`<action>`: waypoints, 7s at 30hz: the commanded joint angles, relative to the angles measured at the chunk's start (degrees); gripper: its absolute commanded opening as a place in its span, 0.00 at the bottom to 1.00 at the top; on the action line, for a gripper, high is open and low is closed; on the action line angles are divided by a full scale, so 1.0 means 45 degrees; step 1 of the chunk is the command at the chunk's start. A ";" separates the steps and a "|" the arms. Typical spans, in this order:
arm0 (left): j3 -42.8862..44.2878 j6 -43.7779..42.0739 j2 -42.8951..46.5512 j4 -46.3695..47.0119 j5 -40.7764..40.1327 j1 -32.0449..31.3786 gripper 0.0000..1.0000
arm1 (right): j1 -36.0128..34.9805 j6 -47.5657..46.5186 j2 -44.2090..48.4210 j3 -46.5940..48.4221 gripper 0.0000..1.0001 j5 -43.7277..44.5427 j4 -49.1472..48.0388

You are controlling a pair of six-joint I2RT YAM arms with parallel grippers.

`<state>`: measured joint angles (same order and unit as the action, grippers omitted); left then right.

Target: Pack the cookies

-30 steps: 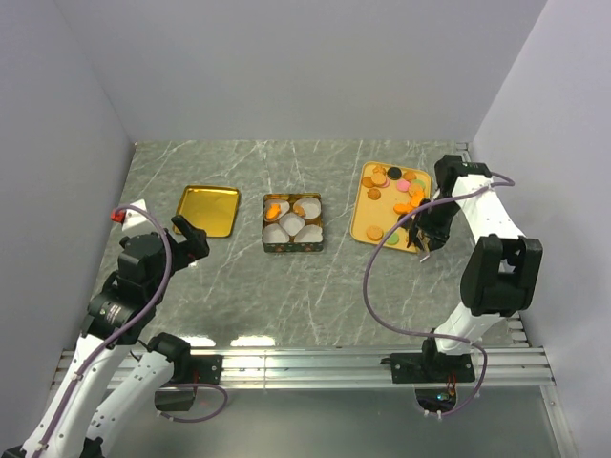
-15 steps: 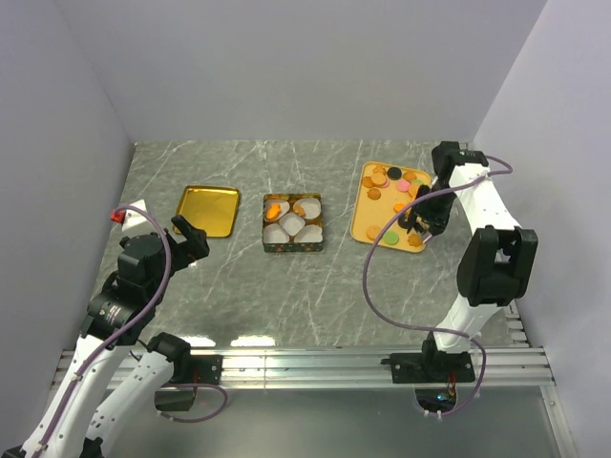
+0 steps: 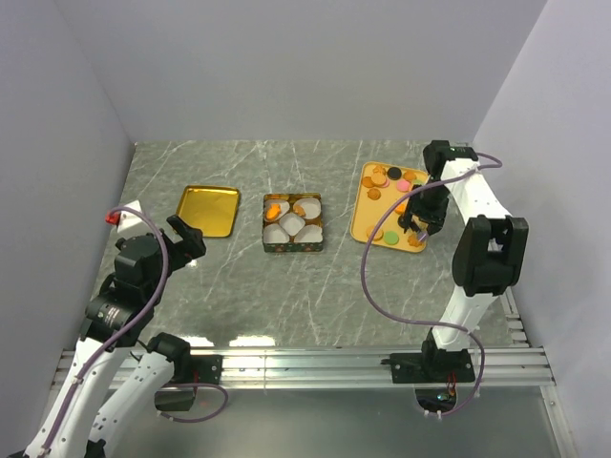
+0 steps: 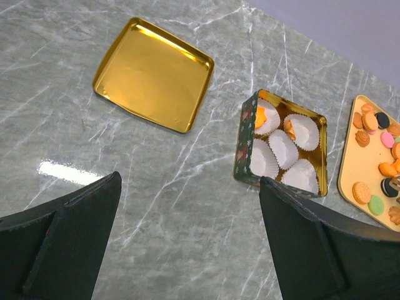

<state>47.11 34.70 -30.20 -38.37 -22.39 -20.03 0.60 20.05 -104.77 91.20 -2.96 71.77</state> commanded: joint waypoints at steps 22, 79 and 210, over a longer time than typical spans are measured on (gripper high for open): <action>-0.0040 -0.0113 0.0518 0.0441 -0.0024 0.0194 0.99 | -0.1071 0.0153 -0.0917 0.0515 0.58 0.0209 0.0438; 0.6484 0.4281 -0.7821 0.3136 1.1539 -0.0881 0.99 | -0.7847 0.3532 0.3791 0.3070 0.29 -0.7019 -0.3878; 0.0351 -0.0719 -0.2177 0.0890 0.4156 0.1131 0.99 | -0.3649 0.0602 -0.0897 0.0300 0.45 -0.0554 0.1024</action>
<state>48.86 32.53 -40.62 -36.80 -4.51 -15.29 -15.77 22.65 -108.38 90.02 -7.55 75.18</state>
